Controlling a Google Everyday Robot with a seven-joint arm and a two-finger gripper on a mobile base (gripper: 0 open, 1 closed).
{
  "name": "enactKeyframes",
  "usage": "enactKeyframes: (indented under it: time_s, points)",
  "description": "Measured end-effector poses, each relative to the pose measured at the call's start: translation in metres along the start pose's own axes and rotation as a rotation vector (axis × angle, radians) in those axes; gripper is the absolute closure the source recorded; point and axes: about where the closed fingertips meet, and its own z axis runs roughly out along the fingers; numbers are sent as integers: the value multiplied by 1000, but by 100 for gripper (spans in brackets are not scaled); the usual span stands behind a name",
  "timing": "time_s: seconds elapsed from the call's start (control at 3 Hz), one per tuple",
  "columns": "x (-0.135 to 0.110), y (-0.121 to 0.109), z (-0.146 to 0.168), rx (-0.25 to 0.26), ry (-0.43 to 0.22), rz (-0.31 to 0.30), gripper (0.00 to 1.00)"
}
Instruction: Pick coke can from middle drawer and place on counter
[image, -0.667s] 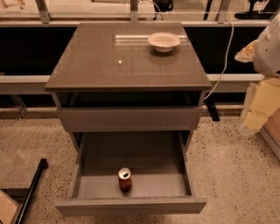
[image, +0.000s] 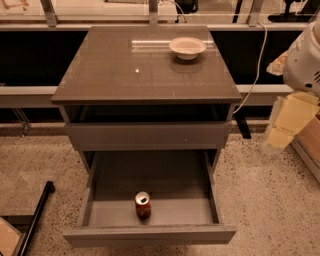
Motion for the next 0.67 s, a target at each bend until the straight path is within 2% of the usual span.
enactKeyframes:
  time_s: [0.33, 0.67]
  points:
    - [-12, -9, 40, -20, -41, 148, 0]
    - [-21, -20, 71, -29, -40, 279, 0]
